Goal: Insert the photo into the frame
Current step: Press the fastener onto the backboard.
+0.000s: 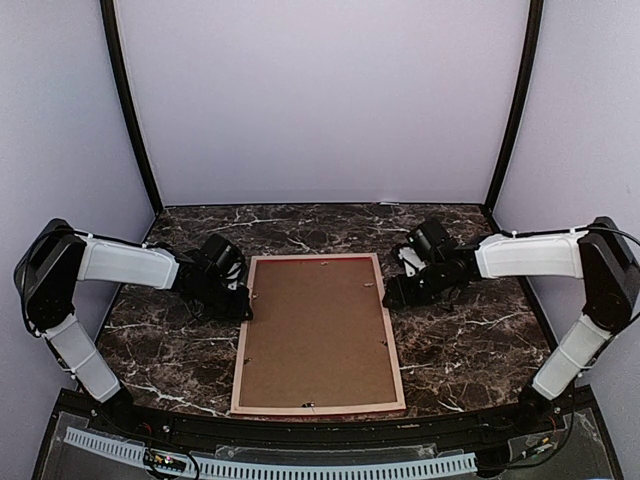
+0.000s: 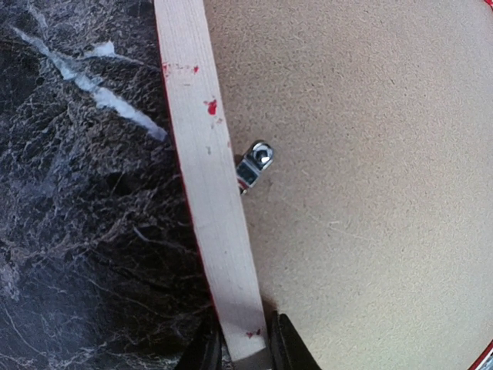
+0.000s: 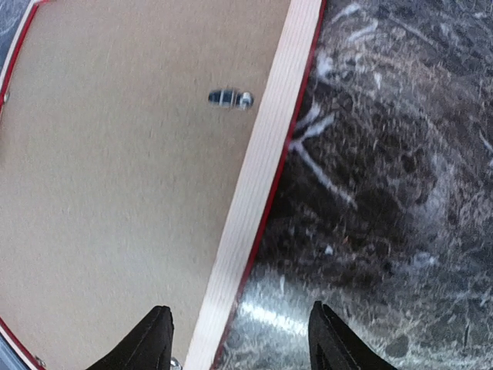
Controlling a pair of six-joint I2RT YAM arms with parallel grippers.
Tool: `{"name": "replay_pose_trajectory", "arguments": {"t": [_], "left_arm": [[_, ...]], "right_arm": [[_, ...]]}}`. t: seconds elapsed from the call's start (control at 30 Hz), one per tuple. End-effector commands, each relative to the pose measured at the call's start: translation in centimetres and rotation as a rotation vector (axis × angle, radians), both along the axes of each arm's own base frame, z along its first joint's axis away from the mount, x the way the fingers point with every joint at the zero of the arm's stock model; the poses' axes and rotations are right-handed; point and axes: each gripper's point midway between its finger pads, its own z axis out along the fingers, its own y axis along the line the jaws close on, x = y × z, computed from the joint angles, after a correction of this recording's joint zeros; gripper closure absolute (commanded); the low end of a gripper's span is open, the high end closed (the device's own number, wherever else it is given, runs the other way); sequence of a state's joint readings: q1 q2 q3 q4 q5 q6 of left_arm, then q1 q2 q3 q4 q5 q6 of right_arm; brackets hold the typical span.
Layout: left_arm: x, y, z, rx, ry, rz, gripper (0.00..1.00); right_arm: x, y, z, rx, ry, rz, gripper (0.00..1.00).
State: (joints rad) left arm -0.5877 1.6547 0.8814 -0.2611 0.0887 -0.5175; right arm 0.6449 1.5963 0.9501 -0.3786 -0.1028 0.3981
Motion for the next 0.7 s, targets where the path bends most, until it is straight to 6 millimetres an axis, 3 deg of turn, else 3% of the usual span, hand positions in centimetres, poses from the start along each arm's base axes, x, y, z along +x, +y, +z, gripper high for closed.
{"name": "replay_pose_trajectory", "arguments": {"t": [0.0,0.3,0.67], "left_arm": [[-0.6,-0.4,0.2,-0.005,-0.014,-0.037,0.77],[-1.2,-1.5,-0.2,0.002,-0.005,-0.057,0.78],[-1.5,-2.0,-0.7,0.021,0.01,-0.059,0.78]], "right_arm": [[4.2,0.9,0.5,-0.002,-0.07,-0.045,0.38],[9.3,1.9,-0.5,-0.025,-0.081,-0.13,0.37],[10.1,2.0,-2.6,-0.062,-0.052,-0.144,0.39]]}}
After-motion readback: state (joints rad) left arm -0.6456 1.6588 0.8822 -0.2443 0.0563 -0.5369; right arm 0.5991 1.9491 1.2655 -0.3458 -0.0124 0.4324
